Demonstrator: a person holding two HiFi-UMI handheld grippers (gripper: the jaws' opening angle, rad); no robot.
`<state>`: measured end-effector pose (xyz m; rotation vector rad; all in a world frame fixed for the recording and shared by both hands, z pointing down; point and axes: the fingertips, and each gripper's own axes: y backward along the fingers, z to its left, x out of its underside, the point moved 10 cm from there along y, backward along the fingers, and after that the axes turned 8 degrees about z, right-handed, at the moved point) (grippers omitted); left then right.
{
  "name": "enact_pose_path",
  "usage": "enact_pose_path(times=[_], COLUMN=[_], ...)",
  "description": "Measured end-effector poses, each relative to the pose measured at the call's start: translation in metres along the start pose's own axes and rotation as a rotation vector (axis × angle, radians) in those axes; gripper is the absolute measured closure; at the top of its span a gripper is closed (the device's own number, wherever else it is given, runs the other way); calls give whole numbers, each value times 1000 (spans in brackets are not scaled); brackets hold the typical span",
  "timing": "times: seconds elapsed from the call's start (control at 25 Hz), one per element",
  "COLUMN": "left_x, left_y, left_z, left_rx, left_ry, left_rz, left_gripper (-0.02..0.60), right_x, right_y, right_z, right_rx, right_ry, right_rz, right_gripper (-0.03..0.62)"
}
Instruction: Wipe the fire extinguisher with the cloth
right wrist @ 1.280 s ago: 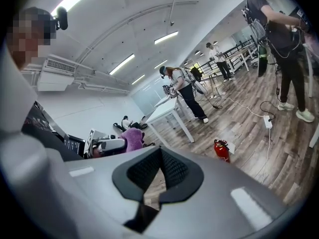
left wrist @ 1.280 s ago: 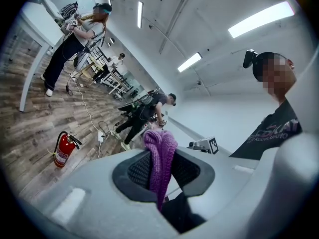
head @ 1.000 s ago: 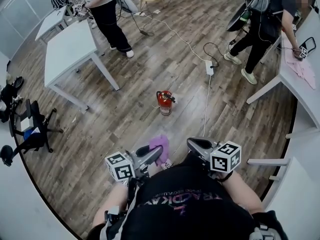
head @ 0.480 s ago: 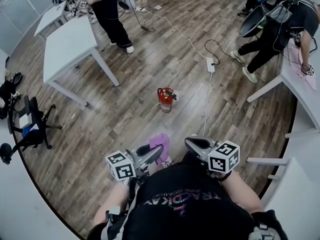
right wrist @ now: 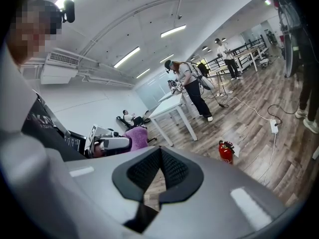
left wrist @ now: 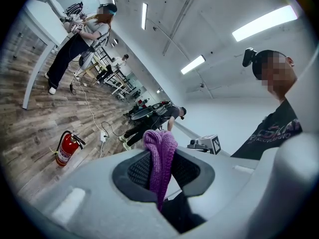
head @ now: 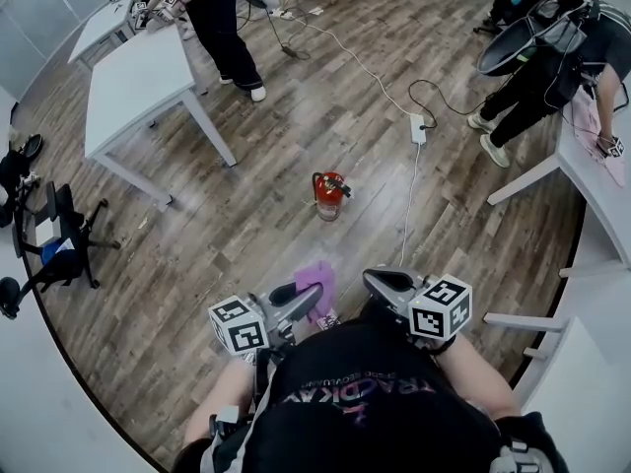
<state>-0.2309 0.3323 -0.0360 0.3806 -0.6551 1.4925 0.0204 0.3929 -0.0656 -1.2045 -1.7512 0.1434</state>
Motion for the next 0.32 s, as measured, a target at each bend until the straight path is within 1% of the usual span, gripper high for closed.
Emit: enact_pose_path(times=[0.16, 0.32], left_x=[-6, -12], left_y=[-3, -8], left_z=[4, 6], left_rx=[9, 2], left_ry=[30, 24], left_rz=[-38, -38], left_gripper=[509, 509], right_x=[-2, -5], right_y=[0, 0], right_z=[-4, -10], right_rx=[1, 0], right_ry=[-5, -12], right_rz=[3, 3], right_gripper=[591, 591])
